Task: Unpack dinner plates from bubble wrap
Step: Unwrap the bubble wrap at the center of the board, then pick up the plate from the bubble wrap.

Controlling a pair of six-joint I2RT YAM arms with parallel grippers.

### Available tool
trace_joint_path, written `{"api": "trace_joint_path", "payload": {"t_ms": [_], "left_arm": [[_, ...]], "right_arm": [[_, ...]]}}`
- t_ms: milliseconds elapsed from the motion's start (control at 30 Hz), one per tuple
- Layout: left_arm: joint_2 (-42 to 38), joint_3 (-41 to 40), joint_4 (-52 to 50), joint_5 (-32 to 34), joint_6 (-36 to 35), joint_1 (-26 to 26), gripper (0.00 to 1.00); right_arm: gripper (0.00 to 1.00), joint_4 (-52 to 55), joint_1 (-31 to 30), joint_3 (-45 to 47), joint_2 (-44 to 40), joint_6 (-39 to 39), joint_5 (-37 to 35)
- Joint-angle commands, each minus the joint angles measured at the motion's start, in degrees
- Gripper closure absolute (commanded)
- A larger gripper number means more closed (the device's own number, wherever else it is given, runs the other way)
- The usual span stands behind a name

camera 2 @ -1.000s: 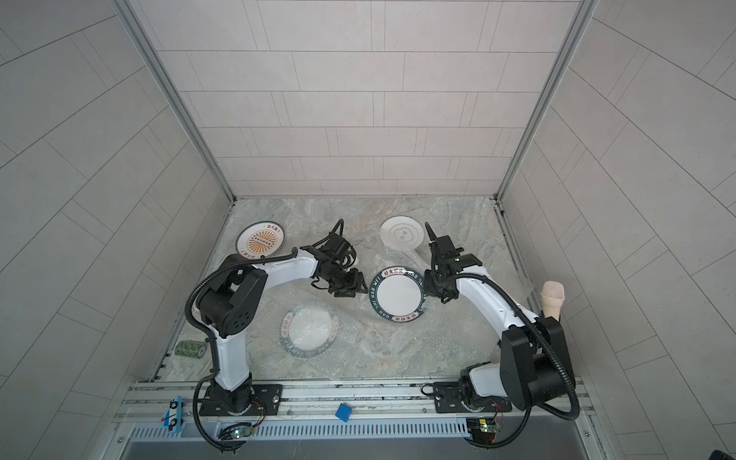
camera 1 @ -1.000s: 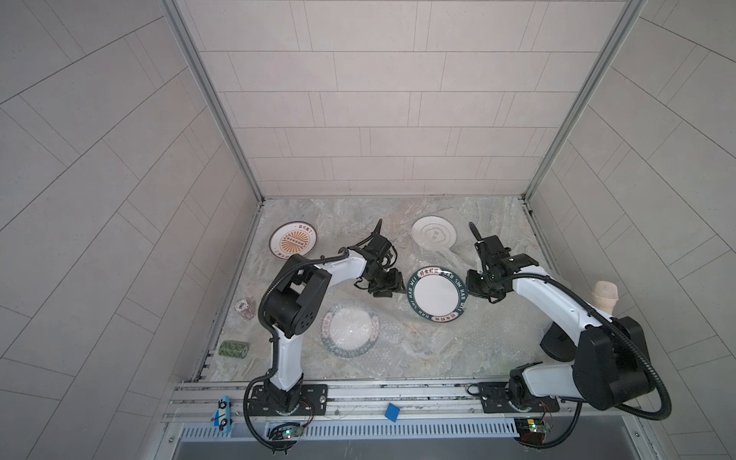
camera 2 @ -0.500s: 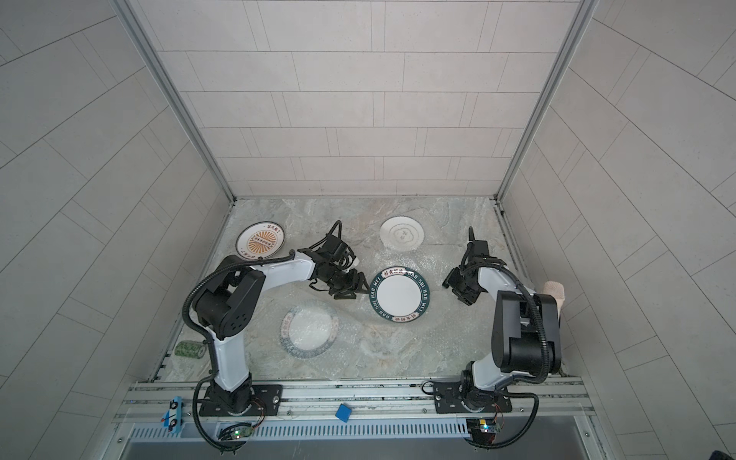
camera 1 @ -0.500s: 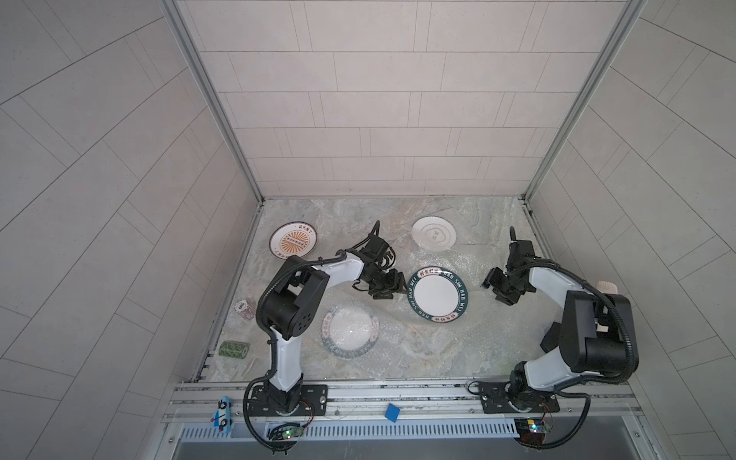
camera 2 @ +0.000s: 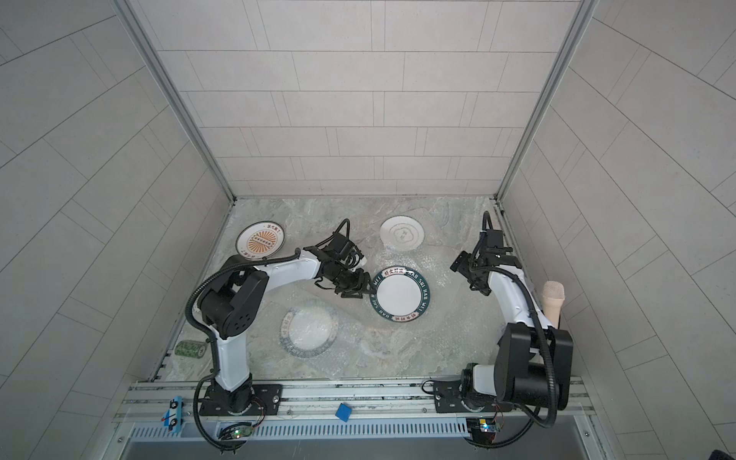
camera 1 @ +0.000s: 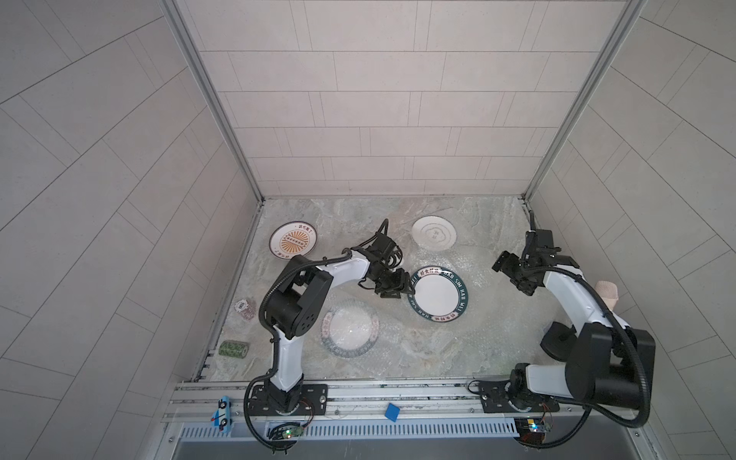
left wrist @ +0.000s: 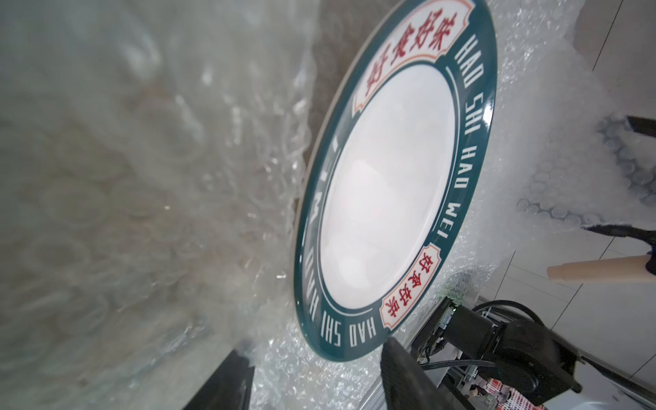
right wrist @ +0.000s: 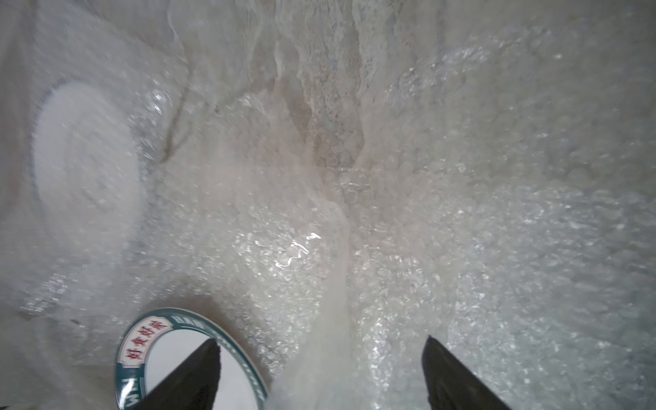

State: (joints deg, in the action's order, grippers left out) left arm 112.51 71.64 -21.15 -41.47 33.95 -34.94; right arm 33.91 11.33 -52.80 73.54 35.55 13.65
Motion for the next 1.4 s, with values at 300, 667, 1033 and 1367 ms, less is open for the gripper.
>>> {"api": "trace_joint_path", "payload": {"t_ms": [300, 667, 1033, 1367], "left_arm": [[-6.4, 5.8, -9.5, 11.7, -1.9, -2.5, 0.47], [-0.6, 2.7, -1.0, 7.7, 4.7, -4.1, 0.43], [2.9, 2.9, 2.3, 5.3, 6.5, -3.3, 0.56], [4.0, 3.8, 0.0, 7.4, 7.3, -3.3, 0.78]], "right_arm": [[0.0, 0.7, -7.4, 1.5, -10.6, -4.0, 4.2], [0.0, -0.3, -8.6, 2.2, -8.8, -4.0, 7.2], [0.0, -0.4, -9.0, 2.7, -8.0, -3.6, 8.5], [0.0, -0.7, -9.1, 2.9, -7.4, -3.3, 9.3]]}}
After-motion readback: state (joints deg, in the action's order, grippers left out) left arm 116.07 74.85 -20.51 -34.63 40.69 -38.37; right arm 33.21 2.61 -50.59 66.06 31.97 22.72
